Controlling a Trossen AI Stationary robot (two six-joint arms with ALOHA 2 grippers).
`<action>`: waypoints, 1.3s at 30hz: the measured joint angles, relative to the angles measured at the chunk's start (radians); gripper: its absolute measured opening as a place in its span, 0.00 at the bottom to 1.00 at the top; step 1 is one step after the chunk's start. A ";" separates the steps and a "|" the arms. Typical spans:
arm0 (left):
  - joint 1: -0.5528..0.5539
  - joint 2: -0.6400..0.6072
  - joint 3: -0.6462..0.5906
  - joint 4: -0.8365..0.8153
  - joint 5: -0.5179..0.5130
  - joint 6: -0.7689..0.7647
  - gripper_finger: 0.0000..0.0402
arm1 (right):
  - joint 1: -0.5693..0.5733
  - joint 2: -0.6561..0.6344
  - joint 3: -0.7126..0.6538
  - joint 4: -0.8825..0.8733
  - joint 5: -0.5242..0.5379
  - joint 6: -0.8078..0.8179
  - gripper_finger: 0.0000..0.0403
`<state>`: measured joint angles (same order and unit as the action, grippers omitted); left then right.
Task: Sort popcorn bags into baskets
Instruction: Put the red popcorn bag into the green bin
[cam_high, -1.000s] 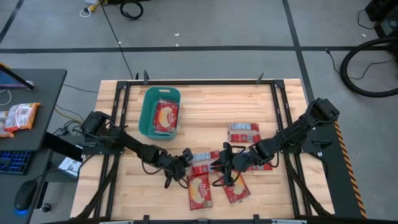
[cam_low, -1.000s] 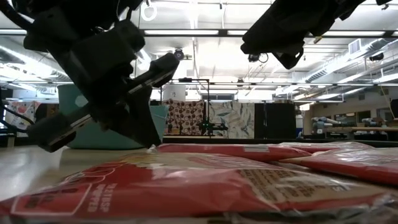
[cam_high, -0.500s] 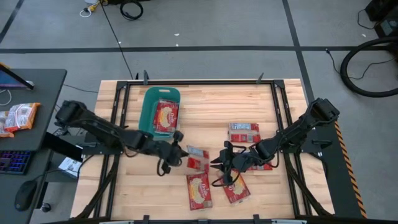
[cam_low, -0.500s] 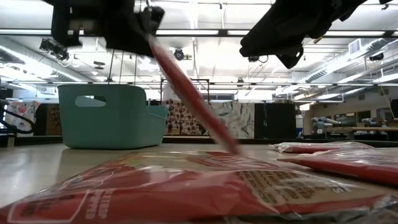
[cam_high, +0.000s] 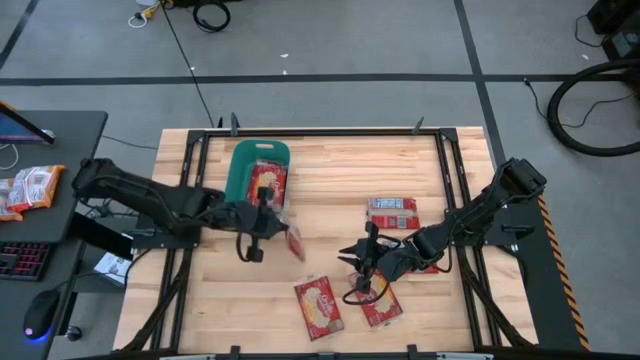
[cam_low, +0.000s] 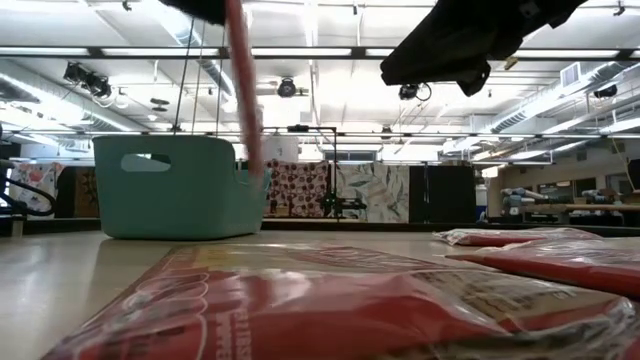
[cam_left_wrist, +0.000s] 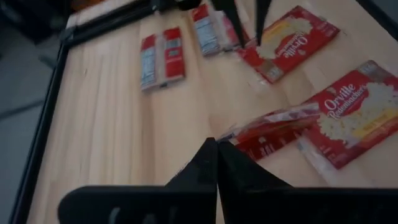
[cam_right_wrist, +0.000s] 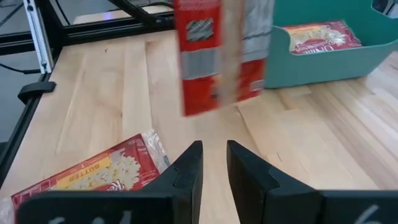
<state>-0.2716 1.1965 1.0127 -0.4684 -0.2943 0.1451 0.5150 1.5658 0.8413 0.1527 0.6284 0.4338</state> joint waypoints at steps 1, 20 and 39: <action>0.008 0.000 0.035 -0.045 0.001 -0.023 0.00 | 0.000 0.000 0.000 0.005 0.000 -0.006 0.19; 0.366 0.000 0.426 -0.609 0.014 -0.238 0.00 | 0.000 0.000 0.000 0.048 0.000 -0.043 0.19; 0.527 0.129 0.425 -0.915 0.169 -0.255 0.00 | 0.002 0.000 0.000 0.077 -0.027 -0.044 0.19</action>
<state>0.2554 1.3255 1.4380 -1.3834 -0.1253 -0.1100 0.5167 1.5654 0.8413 0.2294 0.6018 0.3893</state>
